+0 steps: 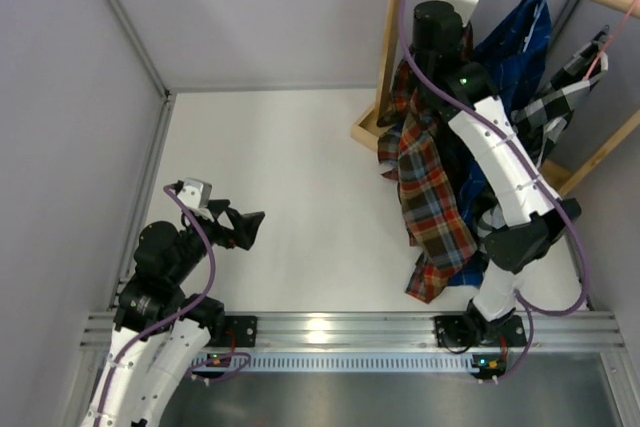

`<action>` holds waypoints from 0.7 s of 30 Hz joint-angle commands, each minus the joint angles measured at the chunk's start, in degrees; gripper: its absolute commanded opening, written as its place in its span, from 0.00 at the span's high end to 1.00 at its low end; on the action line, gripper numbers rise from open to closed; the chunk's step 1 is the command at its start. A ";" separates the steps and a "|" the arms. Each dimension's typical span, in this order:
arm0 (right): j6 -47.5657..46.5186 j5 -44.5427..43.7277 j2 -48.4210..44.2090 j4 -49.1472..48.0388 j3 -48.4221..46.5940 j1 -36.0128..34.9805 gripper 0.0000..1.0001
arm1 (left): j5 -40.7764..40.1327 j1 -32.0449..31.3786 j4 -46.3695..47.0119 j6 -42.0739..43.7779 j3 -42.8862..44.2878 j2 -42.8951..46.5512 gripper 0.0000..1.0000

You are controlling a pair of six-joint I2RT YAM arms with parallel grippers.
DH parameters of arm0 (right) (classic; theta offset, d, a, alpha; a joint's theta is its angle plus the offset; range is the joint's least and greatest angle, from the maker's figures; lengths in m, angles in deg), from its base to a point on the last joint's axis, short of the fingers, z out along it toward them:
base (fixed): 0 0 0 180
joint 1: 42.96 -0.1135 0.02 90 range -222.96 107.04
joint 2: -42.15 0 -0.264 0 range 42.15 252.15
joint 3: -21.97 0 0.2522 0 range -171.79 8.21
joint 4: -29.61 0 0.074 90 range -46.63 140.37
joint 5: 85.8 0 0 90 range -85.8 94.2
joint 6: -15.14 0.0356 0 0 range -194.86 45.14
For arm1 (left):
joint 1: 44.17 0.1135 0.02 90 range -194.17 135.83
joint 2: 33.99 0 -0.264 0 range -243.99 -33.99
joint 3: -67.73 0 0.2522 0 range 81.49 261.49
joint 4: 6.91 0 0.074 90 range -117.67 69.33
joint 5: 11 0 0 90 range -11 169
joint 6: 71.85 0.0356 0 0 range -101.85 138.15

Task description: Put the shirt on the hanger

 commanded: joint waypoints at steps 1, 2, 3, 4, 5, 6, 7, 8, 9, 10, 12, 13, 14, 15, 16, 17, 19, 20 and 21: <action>6.04 -4.74 1.30 -7.02 -1.96 -1.90 1.00 | 0.70 -0.02 2.43 -0.12 -0.16 0.09 0.02; 6.84 -5.44 1.57 -7.90 -1.96 -2.69 1.00 | 0.53 0.07 2.43 -0.12 -0.25 0.09 0.02; 7.98 -6.06 1.84 -9.82 -1.96 -3.13 1.00 | 0.44 -0.02 2.43 -0.12 -0.25 0.00 0.02; 8.34 -6.50 2.62 -10.97 -1.96 -4.00 1.00 | 0.44 -0.02 2.43 -0.12 -0.25 -0.08 0.02; 8.78 -7.55 3.24 -11.59 -2.48 -4.45 1.00 | 0.44 -0.02 2.43 -0.12 -0.16 -0.17 0.02; 9.83 -8.78 3.86 -11.94 -4.05 -4.80 1.00 | 0.44 -0.02 2.43 -0.12 -0.16 -0.26 0.02; 9.93 -9.66 4.56 -12.64 -4.85 -5.24 1.00 | 0.44 -0.02 2.43 -0.12 -0.07 -0.43 0.02; 10.28 -10.54 5.70 -12.91 -5.55 -5.68 1.00 | 0.44 -0.02 2.43 -0.12 -0.07 -0.52 0.02; 11.67 -10.81 6.14 -13.00 -6.60 -5.77 1.00 | 0.35 -0.02 2.43 -0.12 -0.16 -0.52 0.02; 12.21 -11.07 6.49 -12.92 -6.70 -5.77 1.00 | 0.35 -0.02 2.43 -0.12 -0.16 -0.61 0.02; 13.26 -11.42 6.41 -12.92 -5.92 -5.68 1.00 | -0.26 -0.02 2.43 -0.03 -0.07 -0.44 0.02; 13.44 -11.51 5.98 -12.92 -5.39 -5.68 1.00 | -1.48 -0.02 2.43 -0.12 -0.16 -0.09 0.02; 13.79 -11.69 5.54 -12.92 -4.08 -5.51 1.00 | -2.63 -0.02 2.43 -0.12 -0.07 0.09 0.02; 15.01 -11.69 5.10 -12.83 -3.20 -5.51 1.00 | -3.94 -0.02 2.17 -0.12 0.01 0.26 0.02; 15.63 -11.60 3.70 -13.00 -2.32 -5.33 1.00 | -7.70 -0.02 1.91 -0.47 0.10 0.61 0.02; 16.08 -10.12 2.99 -13.35 -0.57 -5.07 1.00 | -9.22 -0.02 1.64 -0.64 0.28 0.88 0.02; 16.96 -9.15 0.71 -13.35 1.11 -4.98 0.81 | -14.22 0.07 0.77 -1.08 0.63 1.06 0.02; 16.44 -6.96 0.00 -13.44 2.51 -4.89 0.67 | -14.85 0.07 0.50 -1.26 0.72 1.06 0.02; 15.65 -6.16 -0.88 -13.44 3.48 -4.98 0.44 | -14.94 0.15 0.41 -1.26 0.72 1.23 0.02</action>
